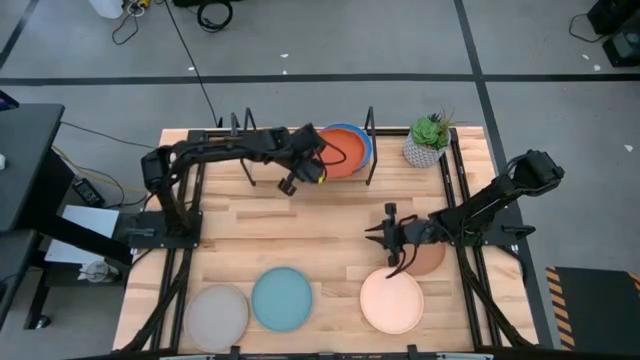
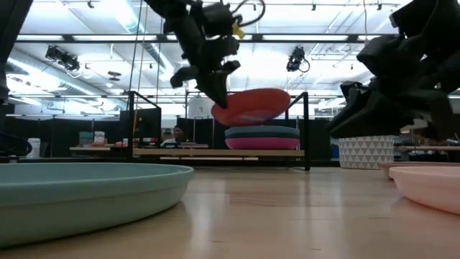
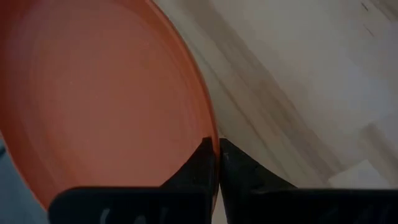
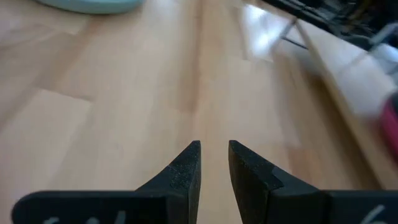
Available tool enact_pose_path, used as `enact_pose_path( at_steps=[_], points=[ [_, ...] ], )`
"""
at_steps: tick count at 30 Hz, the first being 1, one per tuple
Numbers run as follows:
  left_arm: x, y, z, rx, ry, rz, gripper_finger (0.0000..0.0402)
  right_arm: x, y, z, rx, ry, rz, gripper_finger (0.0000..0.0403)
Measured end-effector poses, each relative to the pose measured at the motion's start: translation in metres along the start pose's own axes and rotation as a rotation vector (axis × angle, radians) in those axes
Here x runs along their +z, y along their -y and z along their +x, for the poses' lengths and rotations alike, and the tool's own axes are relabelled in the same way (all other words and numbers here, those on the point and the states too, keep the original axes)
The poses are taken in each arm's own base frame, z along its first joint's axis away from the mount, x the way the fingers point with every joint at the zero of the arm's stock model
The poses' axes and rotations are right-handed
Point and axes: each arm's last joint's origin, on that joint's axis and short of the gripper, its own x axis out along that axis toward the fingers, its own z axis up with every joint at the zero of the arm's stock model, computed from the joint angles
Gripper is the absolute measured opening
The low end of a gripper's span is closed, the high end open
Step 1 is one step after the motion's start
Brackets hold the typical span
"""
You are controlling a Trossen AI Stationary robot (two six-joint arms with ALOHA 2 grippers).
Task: Place and stack plates onto a shelf
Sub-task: Stack the orange plate on top of the blue plate on the shelf, then put the light blue plate on the shelf
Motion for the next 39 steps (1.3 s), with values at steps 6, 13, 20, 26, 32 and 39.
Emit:
enact_pose_path(
  at_steps=[6,13,20,26,32,39],
  points=[
    [-0.02,-0.014,0.028,0.021,0.009,0.063,0.0024,0.004,0.009,0.001,-0.052,0.077,0.063,0.0088],
    [-0.023,-0.017,0.046,0.068,-0.041,0.061,0.0033,0.001,0.008,0.001,-0.028,0.049,0.048,0.0088],
    [-0.014,-0.019,0.033,0.108,-0.01,-0.086,0.0092,0.0,0.008,0.001,-0.021,0.046,0.009,0.0088],
    [-0.007,-0.024,0.025,0.193,0.013,-0.199,0.0131,0.003,0.009,0.001,-0.026,0.076,-0.048,0.0088],
    [-0.004,-0.018,0.032,0.189,-0.021,-0.342,0.0125,0.004,0.013,0.003,-0.045,0.084,-0.067,0.0088],
    [0.037,0.012,0.004,0.091,0.04,-0.655,0.0117,0.001,0.019,0.005,-0.075,0.059,-0.095,0.0088]
  ],
)
